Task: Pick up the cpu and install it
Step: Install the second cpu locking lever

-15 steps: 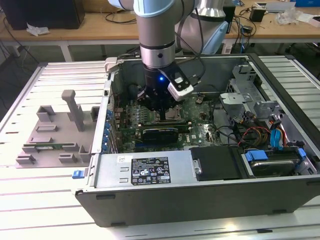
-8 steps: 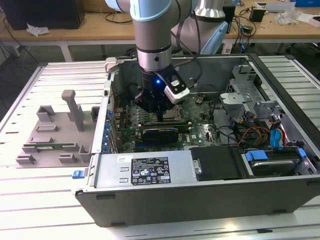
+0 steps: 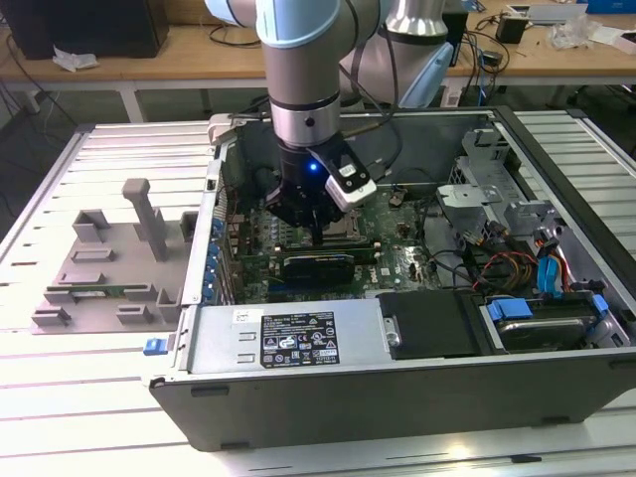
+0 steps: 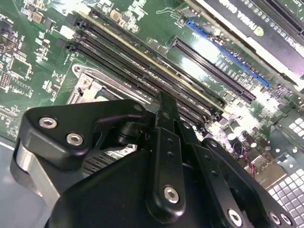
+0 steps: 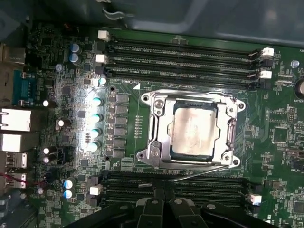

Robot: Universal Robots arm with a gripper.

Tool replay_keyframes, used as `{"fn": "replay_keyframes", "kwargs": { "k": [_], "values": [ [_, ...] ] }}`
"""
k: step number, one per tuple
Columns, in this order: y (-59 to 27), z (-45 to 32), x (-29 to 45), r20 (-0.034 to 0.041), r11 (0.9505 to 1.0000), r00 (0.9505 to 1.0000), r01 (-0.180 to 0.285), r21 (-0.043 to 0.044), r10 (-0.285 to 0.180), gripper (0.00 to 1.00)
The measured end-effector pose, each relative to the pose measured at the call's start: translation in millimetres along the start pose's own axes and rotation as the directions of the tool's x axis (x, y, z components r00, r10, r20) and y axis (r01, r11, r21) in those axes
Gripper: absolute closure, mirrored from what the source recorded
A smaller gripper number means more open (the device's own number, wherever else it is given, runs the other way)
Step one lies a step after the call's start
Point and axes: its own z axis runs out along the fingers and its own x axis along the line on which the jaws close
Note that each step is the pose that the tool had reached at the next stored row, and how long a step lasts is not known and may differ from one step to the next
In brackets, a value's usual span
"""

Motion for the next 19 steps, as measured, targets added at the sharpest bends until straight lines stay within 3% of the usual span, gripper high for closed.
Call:
{"fn": "replay_keyframes", "kwargs": {
  "k": [2, 3, 6, 11, 15, 16, 17, 18, 19],
  "values": [
    [-0.7, 0.3, 0.6, 0.0012, 0.9999, 1.0, -0.001, -0.0158, 0.001, 0.89],
    [-1.4, 0.8, 1.1, 0.0021, 0.9996, 1.0, -0.002, -0.0283, 0.002, 0.89],
    [-3.8, 2.8, 3.7, 0.0036, 0.9987, 1.0, -0.004, -0.0511, 0.004, 0.89],
    [-5.6, 4.2, 4.9, 0.004, 0.9984, 1.0, -0.004, -0.0567, 0.004, 0.89],
    [-7.7, 5.9, 9.1, 0.0055, 0.9976, 1.0, -0.004, -0.0695, 0.005, 0.89],
    [-8.2, 6.2, 9.9, 0.0062, 0.9971, 1.0, -0.005, -0.076, 0.005, 0.89],
    [-8.7, 6.4, 10.9, 0.0079, 0.996, 0.9999, -0.006, -0.089, 0.006, 0.89],
    [-9.3, 6.6, 11.9, 0.0102, 0.9942, 0.9999, -0.007, -0.1076, 0.008, 0.89],
    [-10.3, 6.8, 12.9, 0.0129, 0.9913, 0.9999, -0.008, -0.1317, 0.01, 0.89]
  ]
}}
